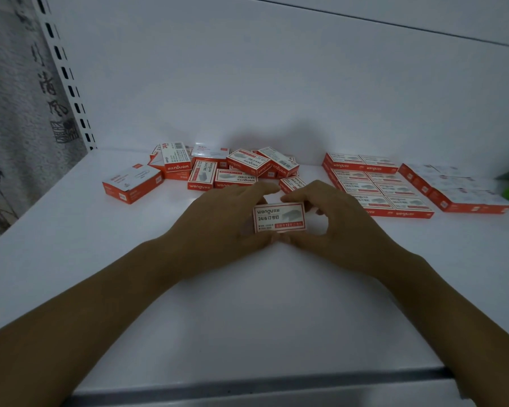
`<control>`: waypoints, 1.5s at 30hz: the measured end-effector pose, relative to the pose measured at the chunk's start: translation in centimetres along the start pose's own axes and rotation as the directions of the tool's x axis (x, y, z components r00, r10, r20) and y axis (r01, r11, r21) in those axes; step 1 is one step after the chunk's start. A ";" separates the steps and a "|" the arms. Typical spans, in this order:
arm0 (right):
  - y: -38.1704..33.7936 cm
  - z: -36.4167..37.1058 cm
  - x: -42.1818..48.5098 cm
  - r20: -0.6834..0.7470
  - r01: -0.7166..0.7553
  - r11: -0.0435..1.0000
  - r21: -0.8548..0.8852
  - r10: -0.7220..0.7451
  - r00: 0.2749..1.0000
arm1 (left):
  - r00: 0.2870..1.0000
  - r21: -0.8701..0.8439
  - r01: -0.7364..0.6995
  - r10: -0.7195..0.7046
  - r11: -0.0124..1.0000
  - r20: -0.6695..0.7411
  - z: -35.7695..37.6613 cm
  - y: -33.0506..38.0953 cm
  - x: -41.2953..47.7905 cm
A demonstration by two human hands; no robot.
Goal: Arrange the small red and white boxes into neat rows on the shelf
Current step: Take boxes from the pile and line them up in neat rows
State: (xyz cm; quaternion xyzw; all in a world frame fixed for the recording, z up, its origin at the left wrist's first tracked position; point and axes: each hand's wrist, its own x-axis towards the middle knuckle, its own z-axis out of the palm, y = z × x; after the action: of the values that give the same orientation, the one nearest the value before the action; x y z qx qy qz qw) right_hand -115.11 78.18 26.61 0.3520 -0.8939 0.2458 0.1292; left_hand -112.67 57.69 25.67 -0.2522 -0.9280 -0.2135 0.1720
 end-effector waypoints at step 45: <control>17.1 -8.1 1.4 -0.010 -0.030 0.903 -0.428 0.028 1.000 | 0.974 0.203 0.174 -0.139 0.964 -0.177 10.0 9.6 12.8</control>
State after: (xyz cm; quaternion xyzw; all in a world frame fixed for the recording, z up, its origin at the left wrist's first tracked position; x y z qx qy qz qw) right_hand -127.50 92.51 28.01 0.3014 -0.9308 0.0465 0.2014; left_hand -120.02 75.07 25.63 -0.1395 -0.9459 -0.1434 0.2554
